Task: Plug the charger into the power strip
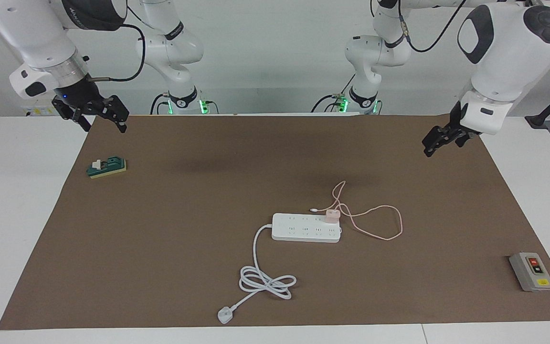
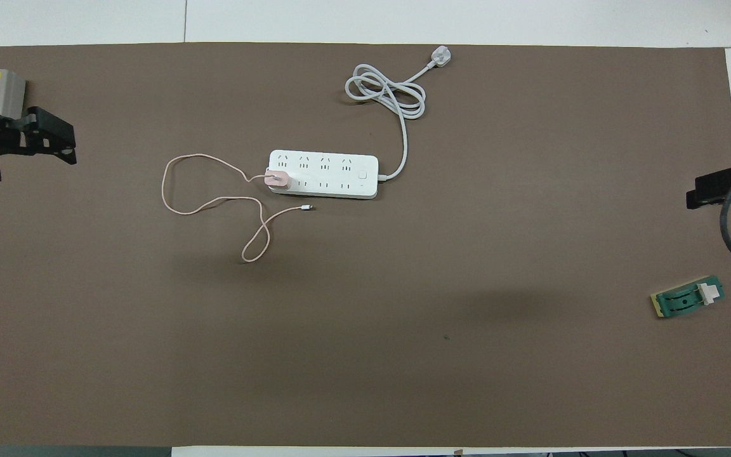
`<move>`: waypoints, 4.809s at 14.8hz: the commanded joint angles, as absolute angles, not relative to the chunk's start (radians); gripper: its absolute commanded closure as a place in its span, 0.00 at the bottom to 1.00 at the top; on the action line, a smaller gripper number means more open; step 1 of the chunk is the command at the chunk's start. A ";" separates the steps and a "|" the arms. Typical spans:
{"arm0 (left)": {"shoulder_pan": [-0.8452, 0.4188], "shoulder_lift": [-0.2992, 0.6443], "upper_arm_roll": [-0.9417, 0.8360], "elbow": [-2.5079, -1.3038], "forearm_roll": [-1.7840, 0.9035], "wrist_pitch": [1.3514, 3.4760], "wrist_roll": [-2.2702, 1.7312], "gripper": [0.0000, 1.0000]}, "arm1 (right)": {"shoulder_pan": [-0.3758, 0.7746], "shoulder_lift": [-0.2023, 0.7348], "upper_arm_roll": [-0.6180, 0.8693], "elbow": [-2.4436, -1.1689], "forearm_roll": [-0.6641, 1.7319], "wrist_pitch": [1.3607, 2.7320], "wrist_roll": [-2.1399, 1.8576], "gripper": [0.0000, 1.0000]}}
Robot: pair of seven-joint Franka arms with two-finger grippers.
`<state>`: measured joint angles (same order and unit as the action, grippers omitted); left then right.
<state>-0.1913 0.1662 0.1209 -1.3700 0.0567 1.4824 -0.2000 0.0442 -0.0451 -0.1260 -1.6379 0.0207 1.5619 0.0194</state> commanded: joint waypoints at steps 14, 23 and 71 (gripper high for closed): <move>-0.100 -0.103 0.110 -1.709 0.071 1.525 -0.046 0.00 | 0.023 -0.055 -0.107 -1.643 0.009 1.560 -0.002 0.00; -0.152 -0.032 0.091 -1.631 -0.052 1.538 -0.052 0.00 | 0.023 -0.055 -0.107 -1.643 0.009 1.560 -0.002 0.00; -0.101 0.041 0.061 -1.626 0.011 1.667 0.031 0.00 | 0.023 -0.055 -0.107 -1.643 0.009 1.560 -0.002 0.00</move>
